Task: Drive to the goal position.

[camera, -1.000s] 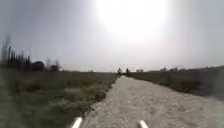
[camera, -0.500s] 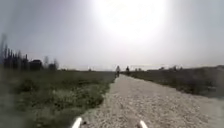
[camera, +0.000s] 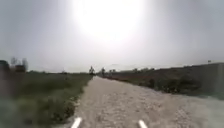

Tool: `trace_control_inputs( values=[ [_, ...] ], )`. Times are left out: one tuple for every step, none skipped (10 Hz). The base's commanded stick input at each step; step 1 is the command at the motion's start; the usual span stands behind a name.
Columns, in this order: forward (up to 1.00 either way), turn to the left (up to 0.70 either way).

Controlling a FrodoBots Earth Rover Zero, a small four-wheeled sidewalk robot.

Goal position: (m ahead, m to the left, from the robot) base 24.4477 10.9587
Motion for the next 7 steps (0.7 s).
trace_control_inputs(
  values=[
    [0.7,0.0],
    [0.7,0.0],
    [0.7,0.0],
    [0.7,0.0],
    [0.7,0.0],
    [0.7,0.0],
    [0.7,0.0]
  ],
)
